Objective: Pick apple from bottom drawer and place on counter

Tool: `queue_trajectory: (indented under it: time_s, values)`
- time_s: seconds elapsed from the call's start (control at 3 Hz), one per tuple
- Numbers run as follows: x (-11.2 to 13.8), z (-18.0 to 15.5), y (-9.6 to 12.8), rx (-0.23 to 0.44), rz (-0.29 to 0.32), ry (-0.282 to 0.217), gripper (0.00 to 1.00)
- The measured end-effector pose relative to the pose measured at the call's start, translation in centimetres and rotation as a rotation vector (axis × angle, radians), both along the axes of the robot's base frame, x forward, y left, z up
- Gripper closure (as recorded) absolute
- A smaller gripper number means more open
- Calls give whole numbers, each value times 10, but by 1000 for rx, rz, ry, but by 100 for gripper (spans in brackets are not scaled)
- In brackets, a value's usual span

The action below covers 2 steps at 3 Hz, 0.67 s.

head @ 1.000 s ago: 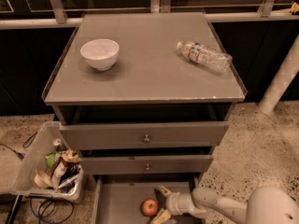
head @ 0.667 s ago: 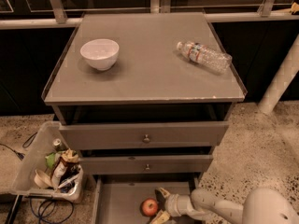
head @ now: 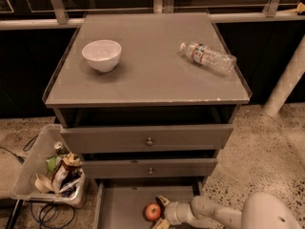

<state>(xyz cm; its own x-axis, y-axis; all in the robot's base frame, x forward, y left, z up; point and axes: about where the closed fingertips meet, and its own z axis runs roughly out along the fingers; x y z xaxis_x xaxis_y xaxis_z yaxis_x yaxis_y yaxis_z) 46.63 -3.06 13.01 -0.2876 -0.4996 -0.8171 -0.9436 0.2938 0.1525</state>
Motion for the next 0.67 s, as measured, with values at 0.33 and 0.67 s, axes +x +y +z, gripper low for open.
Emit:
queue_trajectory:
  time_s: [0.33,0.67]
  values:
    - [0,0,0,0,0,0,19]
    - [0,0,0,0,0,0,41]
